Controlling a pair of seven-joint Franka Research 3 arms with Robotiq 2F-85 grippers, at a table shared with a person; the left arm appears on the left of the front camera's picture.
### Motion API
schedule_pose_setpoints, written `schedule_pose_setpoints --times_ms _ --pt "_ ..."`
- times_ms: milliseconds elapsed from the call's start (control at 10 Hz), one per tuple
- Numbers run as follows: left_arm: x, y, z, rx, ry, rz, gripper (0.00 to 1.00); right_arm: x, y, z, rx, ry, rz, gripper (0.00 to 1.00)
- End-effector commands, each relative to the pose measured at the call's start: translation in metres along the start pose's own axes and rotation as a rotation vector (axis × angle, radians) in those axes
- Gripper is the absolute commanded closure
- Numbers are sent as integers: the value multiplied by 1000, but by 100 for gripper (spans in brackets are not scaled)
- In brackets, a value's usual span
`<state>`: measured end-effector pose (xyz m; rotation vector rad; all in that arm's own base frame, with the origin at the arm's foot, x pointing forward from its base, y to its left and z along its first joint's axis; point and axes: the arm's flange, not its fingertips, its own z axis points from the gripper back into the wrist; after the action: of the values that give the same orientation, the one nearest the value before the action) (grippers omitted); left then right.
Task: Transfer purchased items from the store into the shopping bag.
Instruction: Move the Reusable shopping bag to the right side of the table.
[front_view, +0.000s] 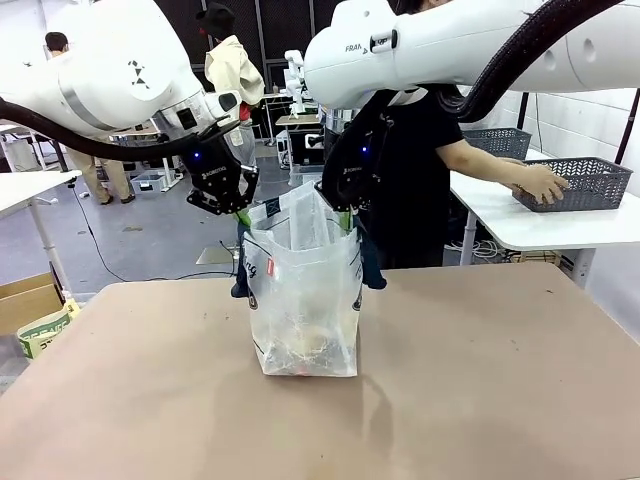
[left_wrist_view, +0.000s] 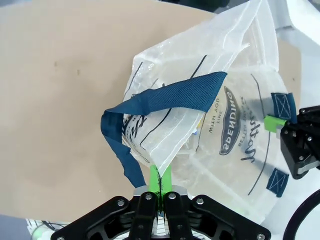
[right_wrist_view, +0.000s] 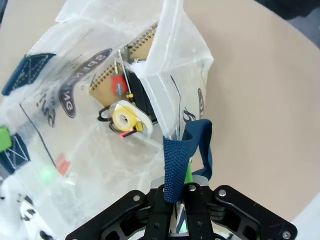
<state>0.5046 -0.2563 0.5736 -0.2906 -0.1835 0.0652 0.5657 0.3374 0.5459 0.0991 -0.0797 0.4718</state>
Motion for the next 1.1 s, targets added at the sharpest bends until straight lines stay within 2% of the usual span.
schedule_pose_setpoints --times_ms 0,400,700,800,1000 --pt "1 -15 -1 -38 21 22 100 3 4 3 58 -18 -87 100" --pt "6 -34 -9 -88 41 74 100 5 12 4 144 -40 -180 100" --pt "4 -41 -7 -171 85 106 100 14 16 -1 174 -38 -240 100" --pt "4 -31 -12 -88 54 61 100 12 11 2 129 -48 -197 100" --pt "4 -31 -12 -88 54 61 100 9 12 -3 139 -22 -195 100"
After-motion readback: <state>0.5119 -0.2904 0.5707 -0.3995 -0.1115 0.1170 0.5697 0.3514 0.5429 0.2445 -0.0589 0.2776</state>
